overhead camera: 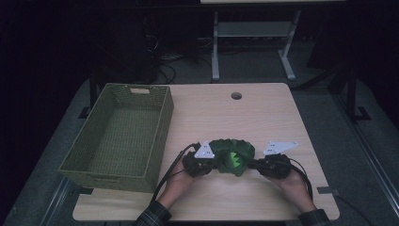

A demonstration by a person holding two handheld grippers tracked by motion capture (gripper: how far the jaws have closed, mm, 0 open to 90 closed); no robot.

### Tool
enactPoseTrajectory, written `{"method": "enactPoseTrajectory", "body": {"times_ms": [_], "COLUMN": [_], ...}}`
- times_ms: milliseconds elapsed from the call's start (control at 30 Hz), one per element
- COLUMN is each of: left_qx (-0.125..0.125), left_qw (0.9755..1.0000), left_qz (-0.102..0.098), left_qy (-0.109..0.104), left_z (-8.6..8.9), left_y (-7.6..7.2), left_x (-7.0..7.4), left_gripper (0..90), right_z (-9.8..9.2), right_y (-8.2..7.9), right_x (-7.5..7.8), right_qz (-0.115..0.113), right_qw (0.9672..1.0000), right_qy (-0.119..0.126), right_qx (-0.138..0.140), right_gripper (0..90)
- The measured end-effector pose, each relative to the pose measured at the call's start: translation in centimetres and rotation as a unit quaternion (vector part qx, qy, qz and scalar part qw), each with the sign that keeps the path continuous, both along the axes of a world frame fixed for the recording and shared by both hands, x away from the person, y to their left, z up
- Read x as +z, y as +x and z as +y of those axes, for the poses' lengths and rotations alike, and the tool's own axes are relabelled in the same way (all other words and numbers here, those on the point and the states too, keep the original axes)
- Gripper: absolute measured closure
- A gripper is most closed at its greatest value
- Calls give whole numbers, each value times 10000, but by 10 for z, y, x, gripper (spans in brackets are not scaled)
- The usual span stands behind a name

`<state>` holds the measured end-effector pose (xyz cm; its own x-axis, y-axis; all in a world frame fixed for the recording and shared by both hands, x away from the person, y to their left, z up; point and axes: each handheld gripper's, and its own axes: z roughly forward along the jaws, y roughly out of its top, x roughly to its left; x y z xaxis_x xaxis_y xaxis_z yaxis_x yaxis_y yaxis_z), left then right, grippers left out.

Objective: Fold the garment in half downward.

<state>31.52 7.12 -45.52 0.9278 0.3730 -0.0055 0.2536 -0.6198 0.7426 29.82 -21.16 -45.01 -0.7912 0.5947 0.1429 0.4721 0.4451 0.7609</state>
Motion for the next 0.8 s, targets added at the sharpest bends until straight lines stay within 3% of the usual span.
{"method": "enactPoseTrajectory", "body": {"times_ms": [200,433,500,567,600,800], "left_qx": [-65,-35,-17,4,-2,7], "left_qw": [9997,9996,9996,9998,9999,10000], "left_qz": [99,122,142,127,71,-17], "left_qy": [203,247,228,172,151,81], "left_z": [-4,-5,-5,-4,-3,1], "left_y": [-2,-2,-3,-4,-8,-14], "left_x": [-11,-13,-13,-10,-7,2], "left_gripper": [875,868,846,825,776,693], "right_z": [6,11,11,10,9,4], "right_y": [3,3,3,2,-2,-14], "right_x": [-10,-22,-22,-19,-15,-3], "right_qz": [189,299,261,227,95,-14], "right_qw": [9997,9990,9991,9992,9994,9999], "right_qy": [-144,-313,-320,-310,-318,-154], "right_qx": [106,131,138,108,67,1], "right_gripper": [860,845,817,730,667,538]}}
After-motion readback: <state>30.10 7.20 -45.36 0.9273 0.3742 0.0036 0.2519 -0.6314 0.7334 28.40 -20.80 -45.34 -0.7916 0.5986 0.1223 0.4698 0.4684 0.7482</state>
